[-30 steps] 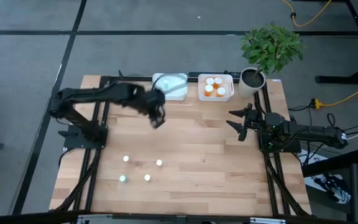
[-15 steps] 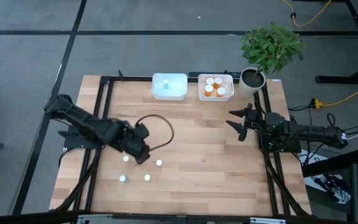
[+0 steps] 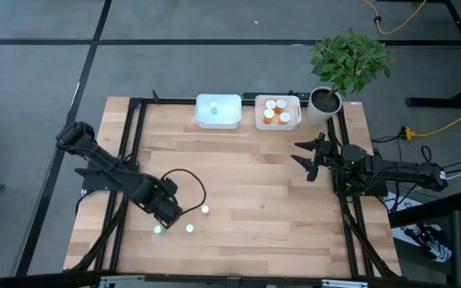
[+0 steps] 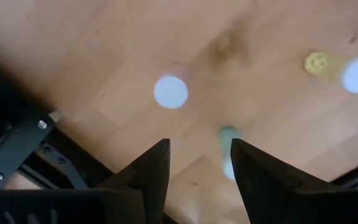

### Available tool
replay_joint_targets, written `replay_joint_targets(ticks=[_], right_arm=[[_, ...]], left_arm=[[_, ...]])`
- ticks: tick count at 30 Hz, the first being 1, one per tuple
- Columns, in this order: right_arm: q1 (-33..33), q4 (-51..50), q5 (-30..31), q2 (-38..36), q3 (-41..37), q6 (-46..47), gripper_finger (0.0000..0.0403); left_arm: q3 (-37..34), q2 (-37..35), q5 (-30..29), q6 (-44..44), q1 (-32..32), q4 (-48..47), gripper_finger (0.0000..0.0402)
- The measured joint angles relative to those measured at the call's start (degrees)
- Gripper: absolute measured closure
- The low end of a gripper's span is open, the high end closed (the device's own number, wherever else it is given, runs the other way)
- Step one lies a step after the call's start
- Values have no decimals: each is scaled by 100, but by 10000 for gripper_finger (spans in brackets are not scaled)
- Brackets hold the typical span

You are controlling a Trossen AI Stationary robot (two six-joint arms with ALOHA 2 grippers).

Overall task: Pick and place medicine bottles into bin by pill shape (circle, oval)
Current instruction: Put the pink tablet bottle into the left white bin

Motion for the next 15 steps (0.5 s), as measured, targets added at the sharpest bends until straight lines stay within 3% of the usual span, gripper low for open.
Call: replay_joint_targets(ticks=[5, 15], right_arm=[[0, 0, 0, 0, 0, 5, 148], [0, 0, 0, 0, 0, 4, 148]], left_arm=[[0, 15, -18, -25, -82, 73, 239], [-2, 15, -663, -241, -68, 251, 238]])
